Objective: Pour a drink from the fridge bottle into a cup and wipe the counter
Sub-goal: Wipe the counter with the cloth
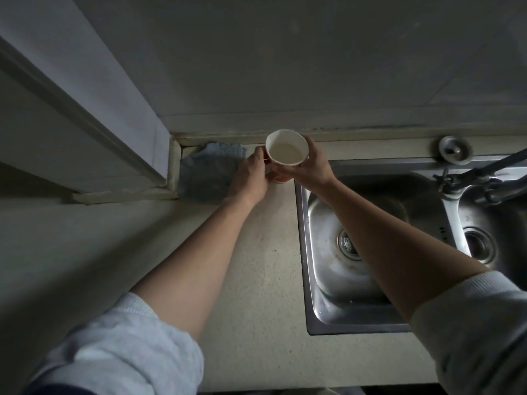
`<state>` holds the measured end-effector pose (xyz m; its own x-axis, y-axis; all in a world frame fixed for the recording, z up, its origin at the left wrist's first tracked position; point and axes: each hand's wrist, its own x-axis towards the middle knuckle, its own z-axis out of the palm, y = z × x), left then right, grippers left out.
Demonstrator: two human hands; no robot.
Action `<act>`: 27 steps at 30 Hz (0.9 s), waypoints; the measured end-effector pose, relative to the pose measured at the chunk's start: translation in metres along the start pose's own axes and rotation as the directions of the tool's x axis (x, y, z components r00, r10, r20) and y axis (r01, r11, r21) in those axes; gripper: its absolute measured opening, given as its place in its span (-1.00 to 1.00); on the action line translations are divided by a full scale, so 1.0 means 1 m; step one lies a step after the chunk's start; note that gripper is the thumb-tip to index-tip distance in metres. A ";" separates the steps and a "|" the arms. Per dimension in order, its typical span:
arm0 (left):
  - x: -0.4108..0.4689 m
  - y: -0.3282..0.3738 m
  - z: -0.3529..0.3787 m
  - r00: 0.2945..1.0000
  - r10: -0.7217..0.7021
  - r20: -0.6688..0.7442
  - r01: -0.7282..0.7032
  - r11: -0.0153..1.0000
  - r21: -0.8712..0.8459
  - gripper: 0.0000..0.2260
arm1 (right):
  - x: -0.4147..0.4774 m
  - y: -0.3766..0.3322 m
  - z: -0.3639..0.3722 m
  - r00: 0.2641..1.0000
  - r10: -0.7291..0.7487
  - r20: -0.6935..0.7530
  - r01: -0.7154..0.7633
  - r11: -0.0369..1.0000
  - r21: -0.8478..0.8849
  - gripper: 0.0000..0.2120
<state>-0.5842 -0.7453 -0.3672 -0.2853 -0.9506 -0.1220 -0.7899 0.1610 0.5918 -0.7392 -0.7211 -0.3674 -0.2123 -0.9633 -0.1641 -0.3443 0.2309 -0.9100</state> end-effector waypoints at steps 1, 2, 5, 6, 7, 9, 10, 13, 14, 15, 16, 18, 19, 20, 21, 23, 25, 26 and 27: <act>0.000 0.000 0.001 1.000 0.004 -0.006 -0.004 1.000 0.011 -0.61 | -0.001 0.001 0.000 1.000 -0.002 0.001 0.002 1.000 0.004 -0.19; 0.000 0.000 0.002 1.000 0.005 -0.010 -0.005 1.000 0.018 -0.61 | -0.002 0.002 0.000 1.000 -0.004 0.000 0.004 1.000 0.001 -0.20; -0.002 -0.001 0.005 1.000 0.020 -0.022 -0.019 0.999 0.047 -0.62 | -0.003 0.001 0.000 1.000 -0.014 0.014 0.015 1.000 -0.027 -0.20; -0.002 -0.002 0.005 0.999 0.022 -0.025 -0.021 0.998 0.056 -0.62 | -0.003 0.002 0.000 1.000 -0.014 0.021 0.015 0.999 -0.036 -0.20; -0.003 -0.002 0.005 0.999 0.023 -0.025 -0.021 0.998 0.062 -0.63 | -0.004 0.002 0.000 1.000 -0.011 0.026 0.012 0.999 -0.047 -0.21; -0.003 0.000 0.004 1.000 0.028 -0.014 -0.027 0.997 0.073 -0.64 | -0.004 -0.001 0.000 0.999 -0.017 0.031 0.019 0.997 -0.078 -0.20; -0.003 0.001 0.003 1.000 0.029 -0.004 -0.029 0.996 0.079 -0.63 | -0.005 -0.002 0.000 0.999 -0.015 0.029 0.017 0.995 -0.097 -0.19; -0.005 0.000 -0.002 0.999 0.039 0.022 -0.041 0.995 0.089 -0.61 | -0.009 -0.001 0.002 0.999 0.001 0.035 0.003 0.991 -0.133 -0.15; -0.006 -0.003 -0.004 0.999 0.041 0.031 -0.044 0.994 0.099 -0.60 | -0.014 0.002 0.003 1.000 0.017 0.018 -0.014 0.987 -0.161 -0.14; -0.009 -0.005 -0.007 0.998 0.044 0.039 -0.048 0.993 0.107 -0.59 | -0.021 0.006 0.004 0.999 0.044 -0.018 -0.047 0.981 -0.190 -0.13; -0.013 -0.008 -0.010 0.998 0.047 0.042 -0.052 0.992 0.112 -0.59 | -0.030 0.009 0.005 0.995 0.071 -0.069 -0.084 0.974 -0.209 -0.13; -0.022 -0.015 -0.015 0.998 0.057 0.017 -0.059 0.991 0.120 -0.63 | -0.049 0.014 0.009 0.978 0.119 -0.169 -0.154 0.966 -0.208 -0.23; -0.026 -0.018 -0.017 0.998 0.062 0.004 -0.062 0.989 0.132 -0.66 | -0.058 0.016 0.012 0.970 0.143 -0.196 -0.184 0.961 -0.208 -0.30; -0.031 -0.021 -0.019 0.998 0.066 0.002 -0.066 0.987 0.148 -0.68 | -0.066 0.016 0.015 0.967 0.157 -0.200 -0.201 0.955 -0.219 -0.36; -0.036 -0.023 -0.021 0.998 0.070 0.008 -0.070 0.984 0.165 -0.71 | -0.074 0.015 0.020 0.969 0.159 -0.191 -0.203 0.949 -0.239 -0.42; -0.047 -0.027 -0.025 0.997 0.067 0.036 -0.072 0.981 0.183 -0.74 | -0.085 0.013 0.029 0.971 0.158 -0.178 -0.202 0.942 -0.269 -0.54; -0.061 -0.032 -0.028 0.997 0.059 0.048 -0.069 0.970 0.232 -0.76 | -0.095 0.007 0.037 0.976 0.167 -0.141 -0.201 0.940 -0.276 -0.60; -0.069 -0.033 -0.031 0.997 0.062 0.046 -0.072 0.957 0.279 -0.77 | -0.099 0.003 0.040 0.982 0.155 -0.106 -0.180 0.936 -0.301 -0.63; -0.076 -0.034 -0.035 0.997 0.072 0.040 -0.082 0.939 0.334 -0.78 | -0.102 0.001 0.043 0.990 0.128 -0.064 -0.142 0.929 -0.342 -0.65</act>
<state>-0.5165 -0.6878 -0.3508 -0.3631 -0.9252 -0.1105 -0.8998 0.3173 0.2996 -0.6784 -0.6290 -0.3679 -0.3128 -0.9152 -0.2540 -0.6027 0.3980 -0.6916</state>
